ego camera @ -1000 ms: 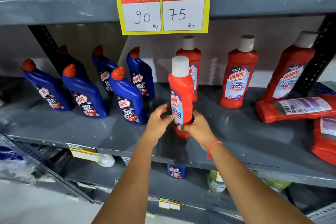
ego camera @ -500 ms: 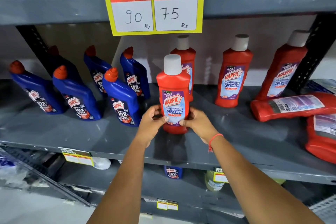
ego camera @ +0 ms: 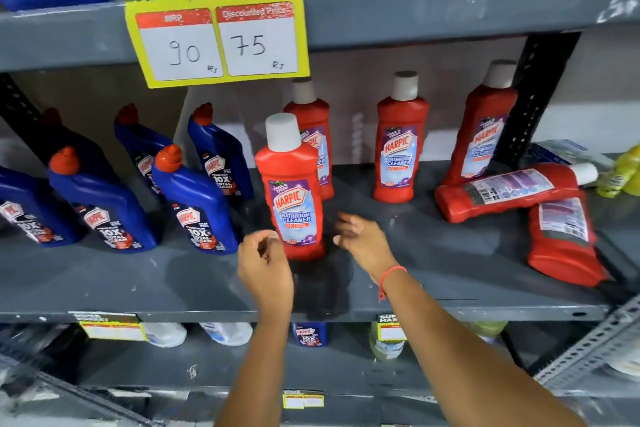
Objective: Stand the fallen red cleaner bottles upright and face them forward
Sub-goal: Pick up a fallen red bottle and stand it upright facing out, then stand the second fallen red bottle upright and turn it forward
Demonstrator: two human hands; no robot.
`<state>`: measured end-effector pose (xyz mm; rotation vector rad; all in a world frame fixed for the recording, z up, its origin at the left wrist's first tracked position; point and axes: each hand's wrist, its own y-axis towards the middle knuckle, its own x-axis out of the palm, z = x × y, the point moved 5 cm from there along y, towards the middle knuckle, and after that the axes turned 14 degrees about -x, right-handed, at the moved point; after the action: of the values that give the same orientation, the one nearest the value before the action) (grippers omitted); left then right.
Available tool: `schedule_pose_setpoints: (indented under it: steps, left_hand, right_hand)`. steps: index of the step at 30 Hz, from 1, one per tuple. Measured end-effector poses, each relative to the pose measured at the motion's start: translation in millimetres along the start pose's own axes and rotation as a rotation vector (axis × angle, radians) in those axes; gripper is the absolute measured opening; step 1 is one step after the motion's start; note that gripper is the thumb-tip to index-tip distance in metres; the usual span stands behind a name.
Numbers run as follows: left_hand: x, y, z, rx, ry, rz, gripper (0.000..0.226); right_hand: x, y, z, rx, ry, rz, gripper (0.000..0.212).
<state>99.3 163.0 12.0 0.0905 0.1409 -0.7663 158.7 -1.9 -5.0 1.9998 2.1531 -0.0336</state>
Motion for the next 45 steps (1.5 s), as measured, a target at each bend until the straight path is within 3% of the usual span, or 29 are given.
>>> schedule_pose_setpoints:
  steps: [2, 5, 8, 11, 15, 19, 22, 25, 30, 37, 45]
  left_hand:
    - [12.8, -32.3, 8.5, 0.17, 0.02, -0.022, 0.01]
    - [56.1, -78.9, 20.1, 0.363, 0.096, -0.313, 0.015]
    - [107.0, -110.2, 32.3, 0.455, 0.216, -0.561, 0.01]
    - [157.5, -123.0, 48.3, 0.5, 0.318, -0.71, 0.015]
    - [225.2, -120.8, 53.7, 0.459, 0.564, -0.932, 0.024]
    - [263.9, -115.8, 47.5, 0.337, 0.766, -0.992, 0.04]
    - [279.0, -119.7, 46.4, 0.267, 0.708, -1.039, 0.038]
    - [286.1, -115.3, 44.9, 0.21, 0.624, -0.968, 0.032]
    - [286.1, -110.1, 40.9, 0.224, 0.552, -0.935, 0.026]
    - [275.9, -107.5, 43.2, 0.246, 0.511, -0.928, 0.026]
    - [250.5, -106.9, 30.3, 0.17, 0.566, -0.939, 0.037]
  right_hand:
    - [-32.1, -4.9, 3.9, -0.015, -0.126, 0.222, 0.035]
    - [-81.0, -18.9, 8.0, -0.021, -0.247, 0.556, 0.024]
    - [-121.9, -34.4, 15.6, 0.042, -0.196, 0.786, 0.024]
    - [-157.9, -45.4, 26.6, 0.103, -0.174, 0.917, 0.025]
    - [-191.3, -42.6, 40.5, 0.184, -0.091, 0.938, 0.014]
    - [-212.7, -26.9, 49.6, 0.229, -0.003, 0.929, 0.023]
    - [-222.2, -15.0, 59.3, 0.258, 0.086, 0.927, 0.034]
    - [-227.6, -3.7, 61.0, 0.281, 0.134, 0.932, 0.022]
    - [-224.1, 15.5, 68.2, 0.239, 0.444, 1.008, 0.034]
    - [-218.9, 10.2, 65.3, 0.328, 0.573, 1.041, 0.038]
    - [-187.5, -29.6, 57.7, 0.248, 0.687, 0.958, 0.015]
